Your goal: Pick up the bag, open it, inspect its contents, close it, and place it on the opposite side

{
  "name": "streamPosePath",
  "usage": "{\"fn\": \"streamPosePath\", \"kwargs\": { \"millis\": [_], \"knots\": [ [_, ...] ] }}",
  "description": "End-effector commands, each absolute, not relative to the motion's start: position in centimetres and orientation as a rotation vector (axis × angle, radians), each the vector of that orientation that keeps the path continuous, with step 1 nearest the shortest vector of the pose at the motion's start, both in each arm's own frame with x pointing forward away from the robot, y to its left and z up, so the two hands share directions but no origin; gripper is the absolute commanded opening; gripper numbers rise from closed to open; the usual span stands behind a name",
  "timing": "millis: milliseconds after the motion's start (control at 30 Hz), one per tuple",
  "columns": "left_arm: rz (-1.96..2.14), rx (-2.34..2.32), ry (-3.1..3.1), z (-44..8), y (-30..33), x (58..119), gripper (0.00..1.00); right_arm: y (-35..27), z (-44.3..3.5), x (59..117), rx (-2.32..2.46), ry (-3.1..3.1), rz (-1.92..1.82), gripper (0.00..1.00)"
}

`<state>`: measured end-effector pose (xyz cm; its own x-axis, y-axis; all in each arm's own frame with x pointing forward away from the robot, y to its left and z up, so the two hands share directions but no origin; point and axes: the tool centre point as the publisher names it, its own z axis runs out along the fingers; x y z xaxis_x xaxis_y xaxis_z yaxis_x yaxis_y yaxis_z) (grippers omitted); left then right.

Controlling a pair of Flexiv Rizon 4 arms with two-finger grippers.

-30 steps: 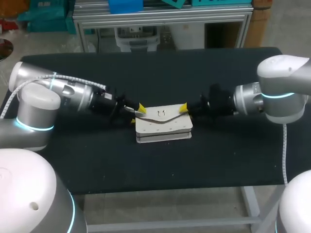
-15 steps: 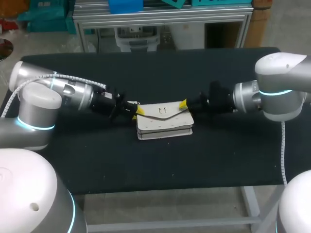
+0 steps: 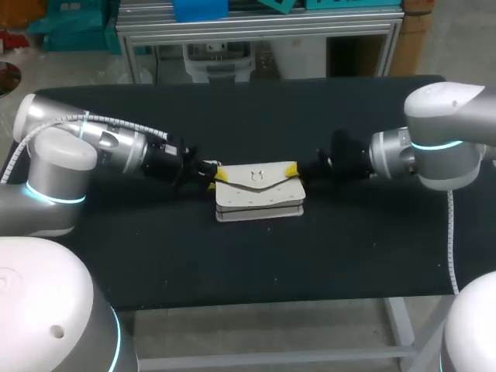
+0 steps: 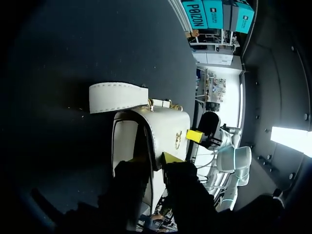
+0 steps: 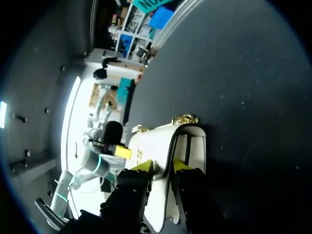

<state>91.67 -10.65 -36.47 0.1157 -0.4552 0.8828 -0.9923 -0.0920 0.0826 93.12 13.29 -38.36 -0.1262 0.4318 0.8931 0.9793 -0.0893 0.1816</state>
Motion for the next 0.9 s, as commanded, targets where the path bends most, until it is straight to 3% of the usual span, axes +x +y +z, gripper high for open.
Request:
{"fn": "streamPosePath", "kwargs": {
  "millis": [33,67,100,267,333,400,600,667,700,900],
  "knots": [
    [0.934,1.656,-1.422,-36.5,-11.2,91.6,0.8,14.0,-38.0,92.5,-1.575,-1.594,-1.19,1.0],
    [0.945,1.661,-1.422,-36.3,-11.0,91.3,0.97,13.7,-37.8,92.5,-1.586,-1.59,-1.192,1.0],
    [0.949,1.661,-1.423,-36.2,-10.9,91.2,1.0,13.6,-37.7,92.5,-1.589,-1.59,-1.195,1.0],
    [0.979,1.66,-1.423,-35.7,-10.3,90.2,1.0,13.1,-37.3,92.2,-1.609,-1.586,-1.204,1.0],
    [1.001,1.65,-1.422,-35.2,-9.9,89.4,0.84,12.6,-37.1,92.1,-1.627,-1.577,-1.21,1.0],
    [1.007,1.646,-1.424,-35.1,-9.8,89.2,0.75,12.5,-37.0,92.0,-1.631,-1.569,-1.214,1.0],
    [1.019,1.636,-1.427,-35.0,-9.7,88.8,0.73,12.7,-37.1,92.1,-1.629,-1.548,-1.223,1.0],
    [1.025,1.633,-1.425,-34.9,-9.7,88.5,0.6,13.0,-37.1,92.1,-1.62,-1.532,-1.238,1.0],
    [1.025,1.626,-1.424,-34.8,-9.6,88.4,0.58,13.1,-37.1,92.1,-1.62,-1.531,-1.239,1.0],
    [1.022,1.62,-1.426,-34.8,-9.6,88.4,0.58,13.2,-37.2,92.1,-1.618,-1.529,-1.236,1.0]
  ]
}}
